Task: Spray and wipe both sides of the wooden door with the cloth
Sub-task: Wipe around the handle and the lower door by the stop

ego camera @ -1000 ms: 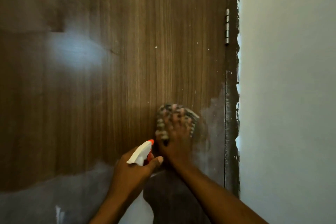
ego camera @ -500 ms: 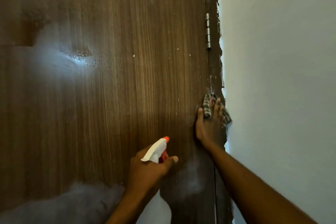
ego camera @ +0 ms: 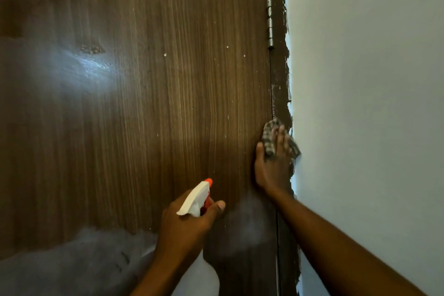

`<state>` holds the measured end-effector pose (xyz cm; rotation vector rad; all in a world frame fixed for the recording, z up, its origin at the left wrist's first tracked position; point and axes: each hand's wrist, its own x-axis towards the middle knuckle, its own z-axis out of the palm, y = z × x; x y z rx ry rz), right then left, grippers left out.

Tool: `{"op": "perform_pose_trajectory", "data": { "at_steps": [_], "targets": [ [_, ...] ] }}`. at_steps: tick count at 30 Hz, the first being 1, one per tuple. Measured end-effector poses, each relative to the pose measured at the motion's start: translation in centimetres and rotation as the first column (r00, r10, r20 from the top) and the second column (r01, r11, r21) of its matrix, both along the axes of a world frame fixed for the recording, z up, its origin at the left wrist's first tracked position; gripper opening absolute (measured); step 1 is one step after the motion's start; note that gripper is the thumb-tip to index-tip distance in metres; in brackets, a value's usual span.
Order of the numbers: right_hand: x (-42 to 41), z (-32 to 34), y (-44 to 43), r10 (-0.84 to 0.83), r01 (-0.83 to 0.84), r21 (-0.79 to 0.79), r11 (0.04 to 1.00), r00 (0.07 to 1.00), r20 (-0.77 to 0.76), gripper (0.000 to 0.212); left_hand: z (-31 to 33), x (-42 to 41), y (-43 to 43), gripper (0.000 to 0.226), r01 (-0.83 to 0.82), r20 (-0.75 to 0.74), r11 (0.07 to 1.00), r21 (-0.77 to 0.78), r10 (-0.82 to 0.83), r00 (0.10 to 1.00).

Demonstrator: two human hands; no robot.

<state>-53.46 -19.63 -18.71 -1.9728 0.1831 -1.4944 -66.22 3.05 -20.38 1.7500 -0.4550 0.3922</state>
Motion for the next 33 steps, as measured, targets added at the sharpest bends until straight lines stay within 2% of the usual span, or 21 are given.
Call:
{"op": "perform_pose_trajectory", "data": {
  "at_steps": [2,3,4,6,7,10,13,15,19,21,22,25,26,28,29,33],
  "targets": [
    [0.4,5.0,0.2,0.017,-0.014,0.12,0.993,1.0,-0.022,0.073,-0.1,0.1,0.1,0.026,0.018,0.011,1.0,0.013,-0.018,1.0],
    [0.5,6.2,0.7,0.041,-0.041,0.081,0.996,0.999,0.004,0.074,-0.2,0.2,0.0,0.025,0.015,0.018,1.0,0.016,-0.015,1.0],
    [0.4,6.2,1.3,0.069,-0.068,-0.024,0.997,0.997,0.038,0.073,-0.1,0.0,-0.1,0.024,0.009,0.026,1.0,0.015,-0.009,1.0],
    [0.4,2.2,2.4,0.098,-0.084,-0.244,0.966,0.994,0.043,0.068,0.0,0.1,-0.4,0.022,0.006,0.049,1.0,-0.001,-0.006,0.999],
    [-0.1,-1.1,2.7,0.095,-0.085,-0.277,0.957,0.995,0.022,0.067,-0.1,0.2,-0.7,0.023,0.0,0.058,1.0,0.017,-0.001,0.998],
    [-3.4,-10.7,2.6,0.098,-0.115,-0.189,0.975,0.991,-0.095,0.067,-1.0,0.3,-2.4,0.062,-0.06,0.058,0.994,0.087,0.055,0.997],
    [-4.5,-16.1,2.9,0.105,-0.119,-0.054,0.991,0.973,-0.208,0.074,-1.8,0.1,-4.0,0.069,-0.107,0.073,0.982,0.157,0.096,0.993],
    [-3.5,-16.4,3.4,0.081,-0.062,0.099,0.993,0.976,-0.204,0.086,-2.0,0.4,-4.5,0.074,-0.069,0.016,0.987,0.146,0.068,0.998],
    [-0.8,-11.4,3.3,0.021,-0.01,0.16,0.987,0.997,-0.069,0.073,-2.3,1.4,-4.3,0.086,-0.041,-0.03,0.978,0.205,0.049,0.998],
    [0.2,-9.2,3.2,-0.013,0.015,0.195,0.981,1.0,-0.009,0.072,-3.1,1.8,-4.3,0.084,-0.093,-0.019,0.97,0.224,0.1,0.995],
    [0.2,-9.4,3.4,-0.015,0.01,0.15,0.989,0.999,0.031,0.071,-3.8,2.0,-4.1,0.083,-0.127,-0.034,0.965,0.23,0.139,0.99],
    [-0.1,-15.9,3.5,0.015,-0.012,-0.085,0.996,0.999,0.038,0.064,-7.0,2.7,-3.3,0.074,-0.12,-0.148,0.975,0.187,0.149,0.978],
    [-0.4,-18.6,3.2,0.03,-0.028,-0.12,0.992,0.999,0.017,0.063,-8.1,2.5,-2.9,0.068,-0.098,-0.156,0.969,0.228,0.135,0.978],
    [-0.5,-22.6,2.1,0.0,0.001,-0.141,0.99,1.0,0.002,0.062,-10.1,2.4,-2.3,0.066,-0.077,-0.168,0.93,0.359,0.146,0.975],
    [-0.5,-23.5,1.6,-0.025,0.024,-0.146,0.989,1.0,-0.007,0.062,-11.0,2.3,-2.1,0.066,-0.093,-0.184,0.927,0.363,0.169,0.968],
    [-0.2,-20.9,1.5,-0.045,0.045,-0.056,0.997,0.999,-0.007,0.065,-12.7,2.1,-1.5,0.052,-0.19,-0.282,0.962,0.197,0.241,0.929]
  ]
}}
